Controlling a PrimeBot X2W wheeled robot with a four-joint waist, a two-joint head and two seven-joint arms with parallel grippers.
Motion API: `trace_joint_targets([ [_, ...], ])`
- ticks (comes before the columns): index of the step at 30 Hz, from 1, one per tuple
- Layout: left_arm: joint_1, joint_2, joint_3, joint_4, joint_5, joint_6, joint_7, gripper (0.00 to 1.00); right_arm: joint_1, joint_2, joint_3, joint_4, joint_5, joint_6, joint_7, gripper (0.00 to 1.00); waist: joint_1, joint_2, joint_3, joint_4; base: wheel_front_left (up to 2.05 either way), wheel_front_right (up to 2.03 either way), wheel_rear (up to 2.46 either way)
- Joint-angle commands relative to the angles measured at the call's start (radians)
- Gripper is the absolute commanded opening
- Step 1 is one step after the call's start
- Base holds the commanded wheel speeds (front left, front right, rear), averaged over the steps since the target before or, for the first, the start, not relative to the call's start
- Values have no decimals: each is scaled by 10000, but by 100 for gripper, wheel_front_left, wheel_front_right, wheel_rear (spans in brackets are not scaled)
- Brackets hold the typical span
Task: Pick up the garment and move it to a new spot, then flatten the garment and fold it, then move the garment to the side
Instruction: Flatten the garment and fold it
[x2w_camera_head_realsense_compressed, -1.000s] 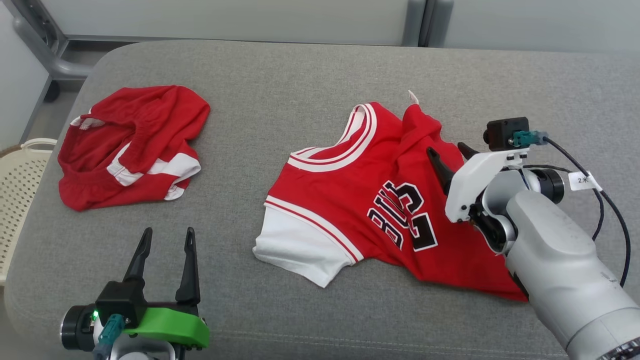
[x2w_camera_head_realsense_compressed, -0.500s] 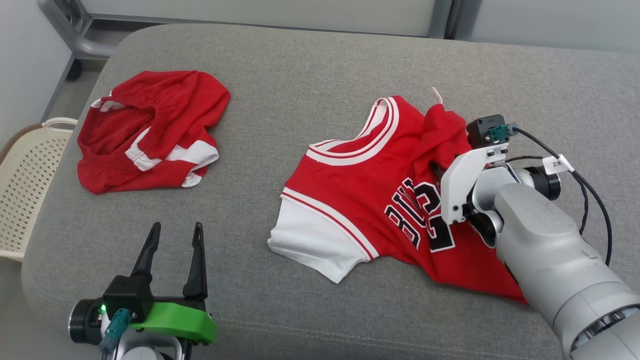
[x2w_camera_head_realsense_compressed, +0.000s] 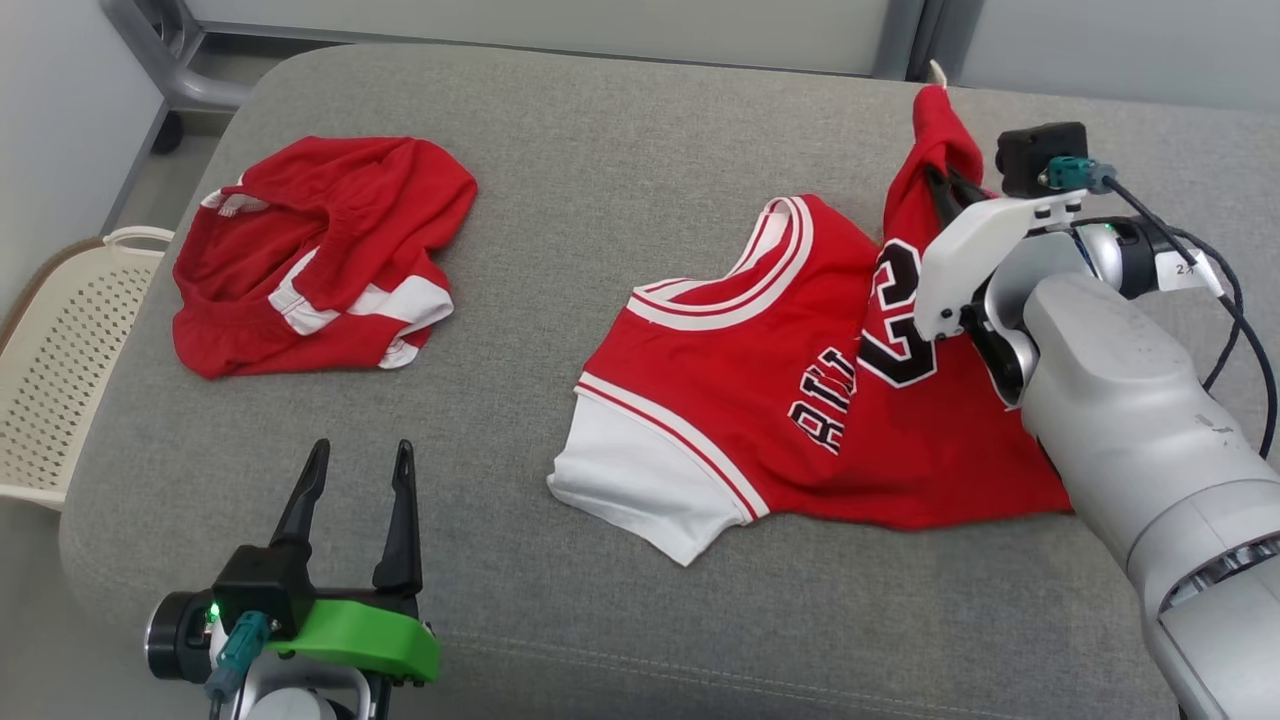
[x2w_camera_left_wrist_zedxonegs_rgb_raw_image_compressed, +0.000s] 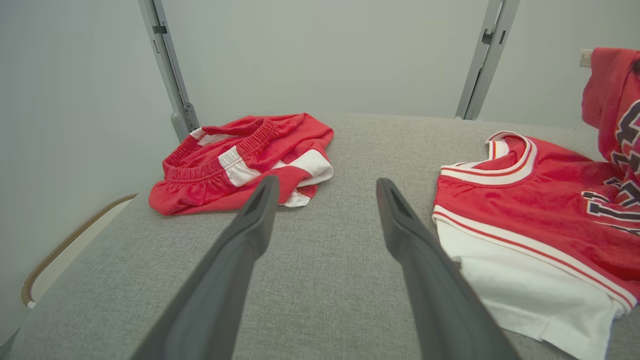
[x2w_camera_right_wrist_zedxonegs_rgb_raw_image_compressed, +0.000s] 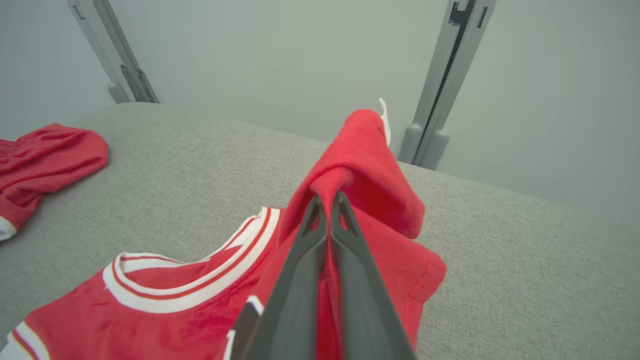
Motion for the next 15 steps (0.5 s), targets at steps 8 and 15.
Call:
trace_joint_targets([
  [8,-198,15,-141,46,-123,16,4,100,-131,2,-840,214,-673,-10,-491,0,0,0,87,313,0,0,0],
  [15,-229,17,-92,138,-77,4,4,100,259,310,-1476,1,-1285,-10,-501,100,0,0,117,304,0,0,0],
])
